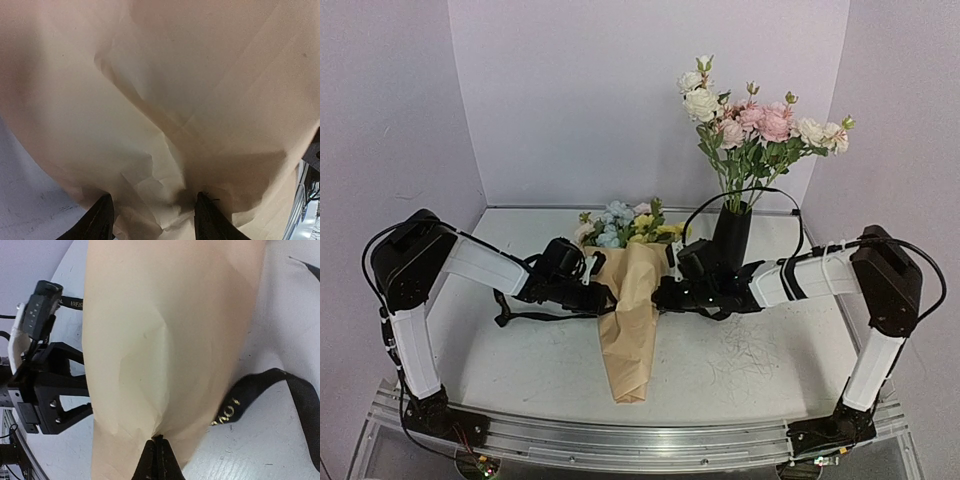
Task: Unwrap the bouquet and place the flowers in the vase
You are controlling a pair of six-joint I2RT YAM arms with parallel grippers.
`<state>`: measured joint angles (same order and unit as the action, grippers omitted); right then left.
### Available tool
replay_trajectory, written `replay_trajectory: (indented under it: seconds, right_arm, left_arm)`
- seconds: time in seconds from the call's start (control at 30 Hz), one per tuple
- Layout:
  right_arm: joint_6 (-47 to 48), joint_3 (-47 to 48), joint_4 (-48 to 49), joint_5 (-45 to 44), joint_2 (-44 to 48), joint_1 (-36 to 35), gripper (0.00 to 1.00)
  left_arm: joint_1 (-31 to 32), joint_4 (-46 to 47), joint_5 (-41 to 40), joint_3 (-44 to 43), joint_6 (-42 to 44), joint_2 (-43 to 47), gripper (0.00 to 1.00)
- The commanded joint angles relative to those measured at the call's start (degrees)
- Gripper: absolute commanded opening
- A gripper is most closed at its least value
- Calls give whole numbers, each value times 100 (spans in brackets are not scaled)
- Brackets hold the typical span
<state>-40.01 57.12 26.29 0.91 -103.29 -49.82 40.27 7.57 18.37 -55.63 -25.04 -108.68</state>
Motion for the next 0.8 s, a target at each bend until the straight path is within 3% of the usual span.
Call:
replay_trajectory:
  seconds: [0.0, 0.3, 0.5, 0.63, 0.77]
  right_arm:
    - [321, 384, -437, -290, 224, -206, 1]
    - [771, 755, 336, 1145, 33, -425, 12]
    - [941, 826, 787, 1654, -9, -490, 35]
    - [913, 538, 800, 1130, 263, -486, 59]
    - [786, 97, 694, 372, 630, -454, 78]
  left_arm:
    - [86, 91, -50, -246, 32, -64, 56]
    - [86, 95, -838, 159, -88, 584, 60]
    - [89, 84, -2538, 887, -509, 1750, 70]
    - [80, 79, -3573, 1431, -790, 2641, 78]
    - [83, 79, -3700, 1601, -650, 3251, 80]
